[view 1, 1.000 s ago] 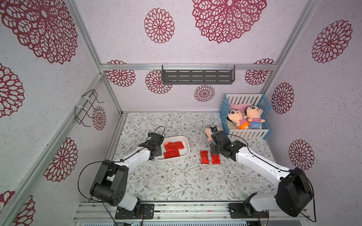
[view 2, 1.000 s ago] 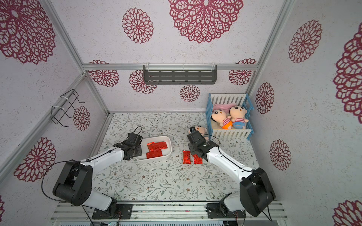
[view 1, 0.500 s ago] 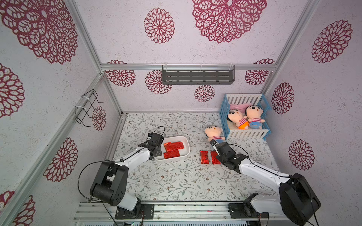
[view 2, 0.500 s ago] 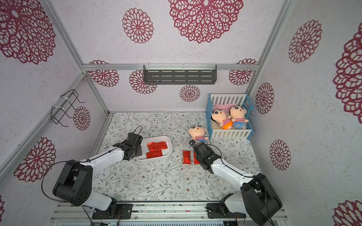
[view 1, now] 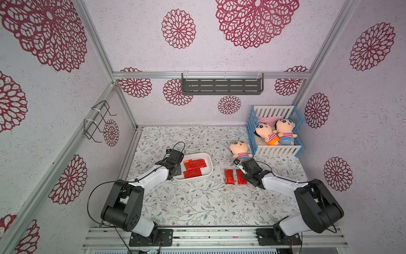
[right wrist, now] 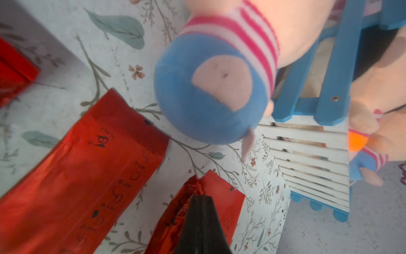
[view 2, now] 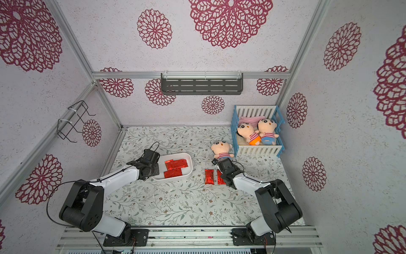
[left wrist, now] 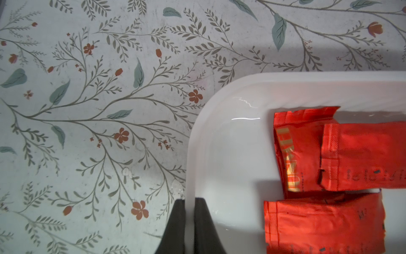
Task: Take the tea bags out of the storage box
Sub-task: Place the tea bag at the center of the board.
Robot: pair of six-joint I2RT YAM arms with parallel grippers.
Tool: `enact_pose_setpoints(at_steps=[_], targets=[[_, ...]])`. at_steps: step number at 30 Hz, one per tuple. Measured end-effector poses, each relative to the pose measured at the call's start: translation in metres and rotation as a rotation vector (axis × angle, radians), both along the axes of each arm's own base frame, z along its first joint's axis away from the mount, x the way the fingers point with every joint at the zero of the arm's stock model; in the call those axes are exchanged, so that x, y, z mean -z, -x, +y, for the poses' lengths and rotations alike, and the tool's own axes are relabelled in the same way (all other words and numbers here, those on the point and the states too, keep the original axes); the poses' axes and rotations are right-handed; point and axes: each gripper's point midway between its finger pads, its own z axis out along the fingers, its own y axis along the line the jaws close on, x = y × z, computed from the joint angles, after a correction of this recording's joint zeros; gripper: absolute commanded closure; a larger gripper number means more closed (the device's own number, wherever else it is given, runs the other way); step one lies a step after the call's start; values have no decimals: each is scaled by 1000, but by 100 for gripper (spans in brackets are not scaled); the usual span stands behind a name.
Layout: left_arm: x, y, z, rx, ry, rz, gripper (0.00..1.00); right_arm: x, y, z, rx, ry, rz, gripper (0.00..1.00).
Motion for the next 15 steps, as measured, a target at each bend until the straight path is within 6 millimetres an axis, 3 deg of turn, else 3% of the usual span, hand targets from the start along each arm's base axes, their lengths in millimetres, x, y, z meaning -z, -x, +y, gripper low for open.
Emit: enact_pose_setpoints(at_steps=[4,9,13,15], targets=[[0,0,0,0,0,0,100,2,-3,1,-13,11,-1,100],[0,0,0,0,-2,0,100,0,-6,2,-19,7,-14,85],[0,0,0,1,-2,0,100,2,-6,4,-36,4,-4,57],[0,0,0,1,-2,0,100,4,-5,5,-37,1,3,52]])
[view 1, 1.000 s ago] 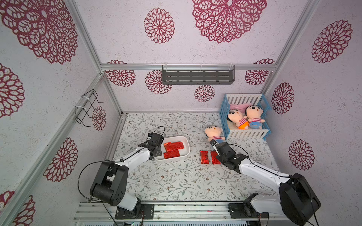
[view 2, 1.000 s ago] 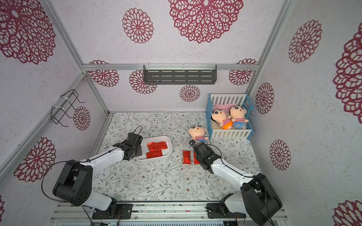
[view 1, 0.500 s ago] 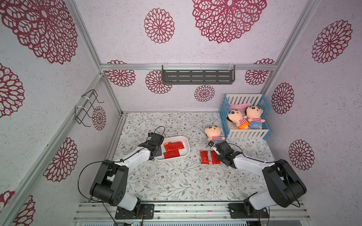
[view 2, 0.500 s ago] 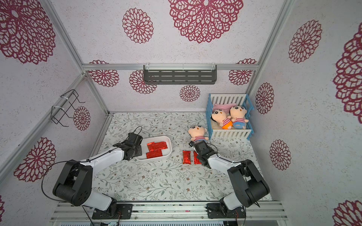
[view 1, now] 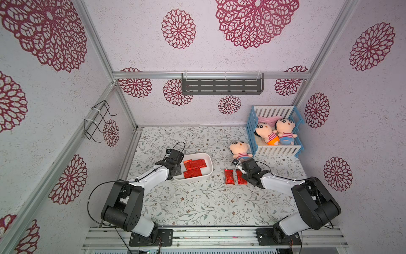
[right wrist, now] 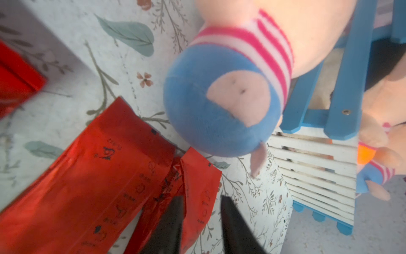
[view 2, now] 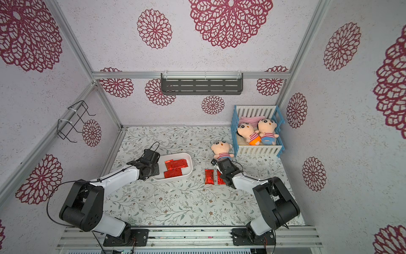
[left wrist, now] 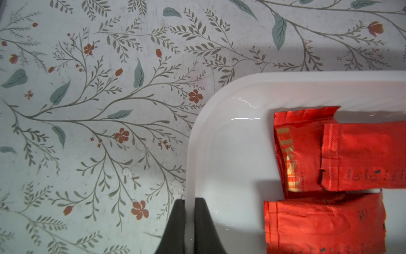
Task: Take the tea bags out of the storage box
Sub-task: Place the tea bag at the center of the board.
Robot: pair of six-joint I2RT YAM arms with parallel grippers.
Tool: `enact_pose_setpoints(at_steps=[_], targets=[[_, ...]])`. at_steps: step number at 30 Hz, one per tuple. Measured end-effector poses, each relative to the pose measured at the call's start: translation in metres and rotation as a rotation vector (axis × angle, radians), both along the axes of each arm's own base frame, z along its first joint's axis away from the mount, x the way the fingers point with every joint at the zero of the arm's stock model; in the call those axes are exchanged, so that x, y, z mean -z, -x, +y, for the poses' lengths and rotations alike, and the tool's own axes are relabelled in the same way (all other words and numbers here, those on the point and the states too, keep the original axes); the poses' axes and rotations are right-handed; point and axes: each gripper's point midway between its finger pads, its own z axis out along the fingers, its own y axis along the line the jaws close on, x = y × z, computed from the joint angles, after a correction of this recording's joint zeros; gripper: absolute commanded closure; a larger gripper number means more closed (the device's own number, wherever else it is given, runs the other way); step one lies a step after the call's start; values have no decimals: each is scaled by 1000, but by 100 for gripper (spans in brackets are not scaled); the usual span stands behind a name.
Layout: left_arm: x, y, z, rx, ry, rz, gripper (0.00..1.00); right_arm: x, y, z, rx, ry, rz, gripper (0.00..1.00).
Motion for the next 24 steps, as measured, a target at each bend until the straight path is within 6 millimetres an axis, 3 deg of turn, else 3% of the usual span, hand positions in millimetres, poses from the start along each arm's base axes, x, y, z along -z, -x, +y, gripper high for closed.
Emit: enact_pose_setpoints(at_steps=[3,7,9,12,15,17,20,24], targets=[[0,0,0,0,0,0,100,1,1,0,9,-10,4,50],[0,0,0,0,0,0,100,-7,4,9,19,-106,-1,37],[0,0,0,0,0,0,100,-23,5,17,30,-202,-32,29],[0,0,0,0,0,0,100,-56,0,25,98,-396,-105,27],[0,0,0,0,0,0,100,-77,-12,11,247,-615,-146,26],[0,0,0,0,0,0,100,-77,-17,-8,366,-731,-148,25],[0,0,0,0,-1,0,100,-57,-10,-30,528,-831,-111,23],[0,0,0,0,-1,0,100,-25,5,-30,643,-868,-9,24]])
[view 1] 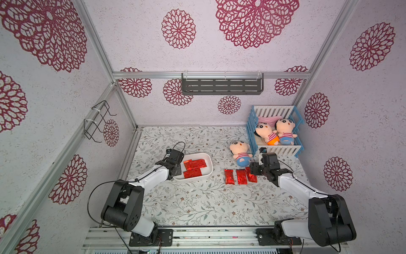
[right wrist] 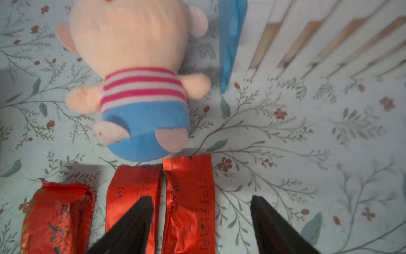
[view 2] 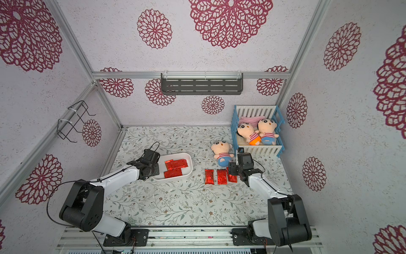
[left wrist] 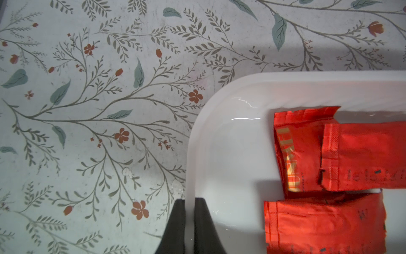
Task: Take the tea bags out of the storage box
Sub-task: Place the tea bag at the center of the board.
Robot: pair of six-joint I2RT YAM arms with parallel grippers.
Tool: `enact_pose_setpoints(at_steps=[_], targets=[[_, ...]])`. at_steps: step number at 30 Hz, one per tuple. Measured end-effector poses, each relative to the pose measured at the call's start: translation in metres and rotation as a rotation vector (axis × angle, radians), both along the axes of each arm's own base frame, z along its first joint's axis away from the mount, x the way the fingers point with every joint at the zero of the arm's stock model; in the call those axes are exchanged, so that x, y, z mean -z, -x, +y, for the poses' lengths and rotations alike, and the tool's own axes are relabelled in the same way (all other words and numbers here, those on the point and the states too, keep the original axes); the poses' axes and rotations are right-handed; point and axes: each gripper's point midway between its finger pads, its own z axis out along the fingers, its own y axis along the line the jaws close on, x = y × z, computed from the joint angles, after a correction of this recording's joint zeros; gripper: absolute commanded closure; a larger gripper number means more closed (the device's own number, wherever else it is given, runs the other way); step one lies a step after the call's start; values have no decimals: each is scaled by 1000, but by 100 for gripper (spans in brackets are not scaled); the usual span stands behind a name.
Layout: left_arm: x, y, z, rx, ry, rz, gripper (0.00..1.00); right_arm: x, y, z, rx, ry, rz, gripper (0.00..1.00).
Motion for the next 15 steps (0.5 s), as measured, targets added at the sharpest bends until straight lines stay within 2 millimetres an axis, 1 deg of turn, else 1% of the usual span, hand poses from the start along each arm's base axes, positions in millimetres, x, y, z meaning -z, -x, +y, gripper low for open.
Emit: enact_pose_setpoints(at_steps=[5,7,11,15], targets=[[0,0,0,0,-1,-1,100,31,6,-2,44,-21,106,32],[0,0,0,1,-2,-1,100,38,7,-5,64,-26,131,33],[0,0,0,0,-2,-1,100,42,5,-10,90,-43,137,32],[0,0,0,1,-2,-1,100,44,5,-9,85,-53,142,30]])
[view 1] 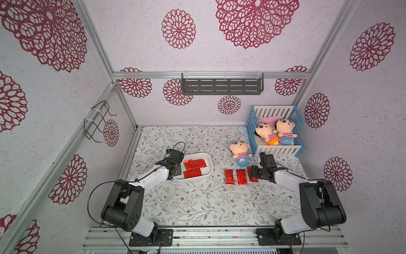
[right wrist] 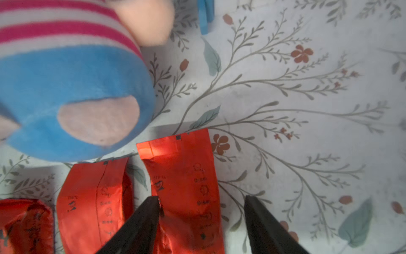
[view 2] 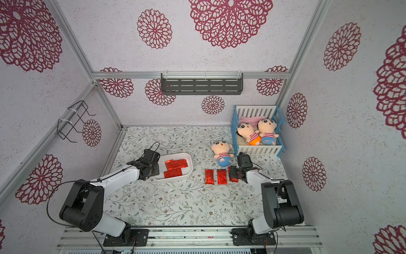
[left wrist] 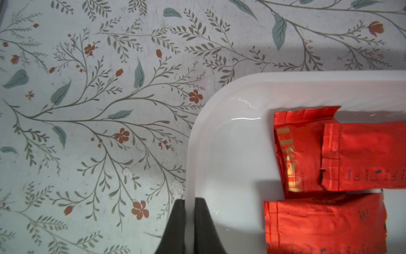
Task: Take the tea bags out of the storage box
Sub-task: Place the tea bag at the center of the board.
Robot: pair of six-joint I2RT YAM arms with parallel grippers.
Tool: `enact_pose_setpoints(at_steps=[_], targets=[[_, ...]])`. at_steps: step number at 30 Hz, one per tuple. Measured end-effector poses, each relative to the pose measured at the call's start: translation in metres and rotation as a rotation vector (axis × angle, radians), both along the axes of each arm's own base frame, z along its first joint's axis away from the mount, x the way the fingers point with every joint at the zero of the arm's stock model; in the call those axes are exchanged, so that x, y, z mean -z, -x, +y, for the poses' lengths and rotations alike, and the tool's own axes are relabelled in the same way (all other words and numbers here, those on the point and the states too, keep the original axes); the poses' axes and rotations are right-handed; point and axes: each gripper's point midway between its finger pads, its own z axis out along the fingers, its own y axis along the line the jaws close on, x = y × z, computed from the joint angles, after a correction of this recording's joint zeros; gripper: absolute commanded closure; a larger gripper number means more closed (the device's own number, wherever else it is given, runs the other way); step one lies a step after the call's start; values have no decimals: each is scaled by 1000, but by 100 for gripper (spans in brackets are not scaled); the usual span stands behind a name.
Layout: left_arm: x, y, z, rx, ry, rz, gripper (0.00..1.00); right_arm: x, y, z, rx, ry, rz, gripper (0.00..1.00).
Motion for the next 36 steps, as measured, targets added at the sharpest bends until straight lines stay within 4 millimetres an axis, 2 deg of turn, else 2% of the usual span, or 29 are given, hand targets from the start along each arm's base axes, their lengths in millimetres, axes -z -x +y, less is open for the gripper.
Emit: enact_pose_setpoints(at_steps=[6,18,29,36], targets=[[0,0,0,0,0,0,100,2,0,5,-16,-20,8,29],[0,0,0,0,-1,0,100,10,-6,10,-40,21,41,42],[0,0,0,1,-3,-1,100,10,13,20,-80,78,96,44],[0,0,0,0,-3,-1,100,10,18,16,-70,102,112,45]])
